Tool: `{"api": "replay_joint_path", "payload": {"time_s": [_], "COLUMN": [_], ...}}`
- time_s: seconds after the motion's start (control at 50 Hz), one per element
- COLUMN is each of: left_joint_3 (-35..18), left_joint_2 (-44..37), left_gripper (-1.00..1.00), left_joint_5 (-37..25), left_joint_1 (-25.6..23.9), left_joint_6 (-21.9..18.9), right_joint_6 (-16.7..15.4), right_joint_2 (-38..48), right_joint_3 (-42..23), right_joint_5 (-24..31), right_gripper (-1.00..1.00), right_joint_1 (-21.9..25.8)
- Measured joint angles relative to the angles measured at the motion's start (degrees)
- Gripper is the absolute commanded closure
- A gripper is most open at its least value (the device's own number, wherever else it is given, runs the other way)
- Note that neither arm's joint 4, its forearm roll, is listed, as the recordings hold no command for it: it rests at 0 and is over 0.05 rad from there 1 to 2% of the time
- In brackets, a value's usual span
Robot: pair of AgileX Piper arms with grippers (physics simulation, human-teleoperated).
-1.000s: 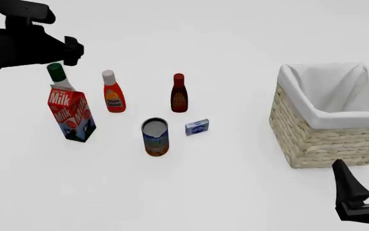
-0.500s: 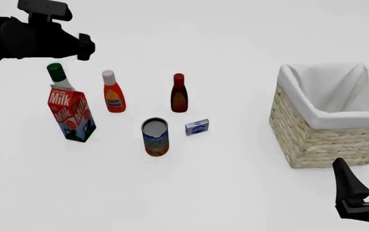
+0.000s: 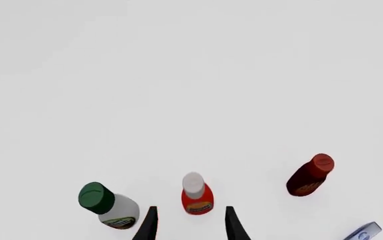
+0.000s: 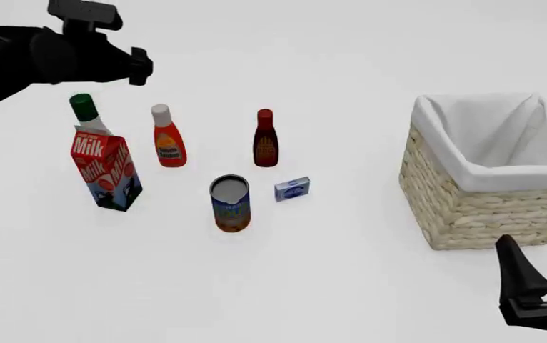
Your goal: Pick the ketchup and place it in the basket.
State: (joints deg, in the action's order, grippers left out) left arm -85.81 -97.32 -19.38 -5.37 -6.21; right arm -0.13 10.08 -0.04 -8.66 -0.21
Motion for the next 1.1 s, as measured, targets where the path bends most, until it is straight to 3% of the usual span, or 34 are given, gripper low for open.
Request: {"api": "replay_joint_path", "payload": {"time_s": [1.1], "left_joint_3": [-3.0], "left_joint_2": [-9.1], "left_gripper": [-1.0], "left_joint_5": [5.2], "left_joint_1": [0.3], "left_joint_6": [1.8], "right_joint_6": [-0.9], "right_joint_2": [4.1], "right_joint_3": [0.0], "right_joint_5": [-3.1], "right_gripper": [-1.0], "right_joint_1": [-0.4]}}
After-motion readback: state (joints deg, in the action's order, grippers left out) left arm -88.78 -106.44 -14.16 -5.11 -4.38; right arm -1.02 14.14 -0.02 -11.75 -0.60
